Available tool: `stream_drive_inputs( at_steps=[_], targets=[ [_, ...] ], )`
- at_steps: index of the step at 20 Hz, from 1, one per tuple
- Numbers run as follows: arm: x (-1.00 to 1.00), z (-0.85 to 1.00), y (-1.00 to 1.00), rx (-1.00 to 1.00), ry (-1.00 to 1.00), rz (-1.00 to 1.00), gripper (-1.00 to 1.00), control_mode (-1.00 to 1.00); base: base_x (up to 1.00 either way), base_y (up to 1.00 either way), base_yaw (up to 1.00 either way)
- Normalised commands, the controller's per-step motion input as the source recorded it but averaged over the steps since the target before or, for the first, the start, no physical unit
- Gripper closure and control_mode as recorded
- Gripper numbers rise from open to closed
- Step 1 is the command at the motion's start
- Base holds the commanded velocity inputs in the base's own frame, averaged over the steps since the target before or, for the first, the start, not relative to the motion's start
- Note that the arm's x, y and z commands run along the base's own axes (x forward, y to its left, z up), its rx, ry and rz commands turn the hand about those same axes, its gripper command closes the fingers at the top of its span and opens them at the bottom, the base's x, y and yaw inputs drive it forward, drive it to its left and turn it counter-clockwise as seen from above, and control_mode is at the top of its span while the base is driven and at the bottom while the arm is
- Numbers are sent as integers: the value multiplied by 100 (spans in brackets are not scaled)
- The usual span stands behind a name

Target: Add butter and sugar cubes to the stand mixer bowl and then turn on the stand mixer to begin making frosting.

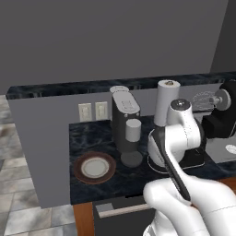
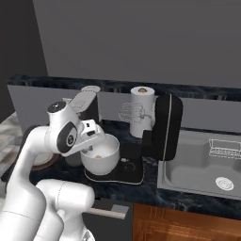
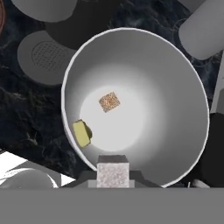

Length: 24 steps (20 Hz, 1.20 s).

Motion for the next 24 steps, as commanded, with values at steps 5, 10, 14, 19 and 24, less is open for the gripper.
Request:
stream_drive_inputs(
  at_steps=[5, 10, 14, 19, 24],
  targets=[
    [18, -14, 0, 0, 0, 0, -100, -100, 0, 0, 0],
    [9, 0, 0, 0, 0, 0, -100, -100, 0, 0, 0],
    [0, 0, 0, 0, 0, 0, -100, -100, 0, 0, 0],
    [0, 1, 0, 0, 0, 0, -100, -100, 0, 0, 0],
    [-6, 11, 0, 0, 0, 0, -100, -100, 0, 0, 0]
  ],
)
